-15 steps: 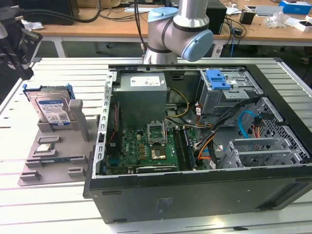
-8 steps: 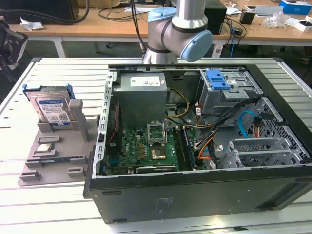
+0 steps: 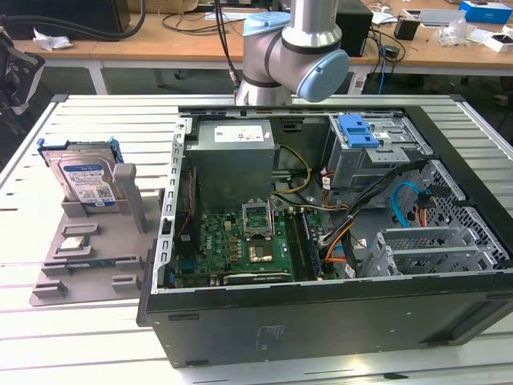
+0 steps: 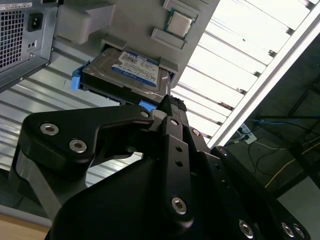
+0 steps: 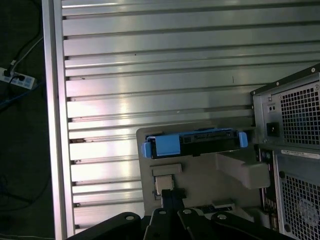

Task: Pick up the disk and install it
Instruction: 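Reach for the disk, then pick up the disk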

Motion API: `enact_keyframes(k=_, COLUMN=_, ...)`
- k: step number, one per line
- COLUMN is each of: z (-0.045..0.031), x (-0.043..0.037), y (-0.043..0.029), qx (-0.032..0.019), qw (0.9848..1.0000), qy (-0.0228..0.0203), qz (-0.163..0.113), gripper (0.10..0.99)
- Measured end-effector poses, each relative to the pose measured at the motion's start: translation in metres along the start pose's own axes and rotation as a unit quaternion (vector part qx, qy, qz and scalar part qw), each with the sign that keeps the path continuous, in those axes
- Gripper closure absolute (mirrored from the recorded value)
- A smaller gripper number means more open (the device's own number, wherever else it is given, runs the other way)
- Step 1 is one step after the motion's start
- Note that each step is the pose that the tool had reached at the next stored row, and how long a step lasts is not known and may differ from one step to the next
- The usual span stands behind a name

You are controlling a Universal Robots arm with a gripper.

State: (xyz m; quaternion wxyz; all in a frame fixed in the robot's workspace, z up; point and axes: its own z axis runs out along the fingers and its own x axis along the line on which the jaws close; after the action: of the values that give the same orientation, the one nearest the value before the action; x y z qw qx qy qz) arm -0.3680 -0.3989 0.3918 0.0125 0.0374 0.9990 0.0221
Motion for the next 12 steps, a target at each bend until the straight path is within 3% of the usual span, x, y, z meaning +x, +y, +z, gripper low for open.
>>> enact_keyframes(k=6, z=0.0000, x=0.0003, y=0.0000, qx=-0.0001, qw=1.0000, qy=0.0001, qz=-0.003, gripper=0.980)
enact_keyframes(k=9, z=0.0000, x=0.0003, y=0.0000, qx=-0.0011, qw=0.9988, qy=0.0022, qz=-0.049, gripper=0.980)
enact_keyframes(k=12, z=0.0000, x=0.0003, y=0.0000, qx=-0.0018, qw=0.9971, qy=0.0034, qz=-0.075, gripper=0.980)
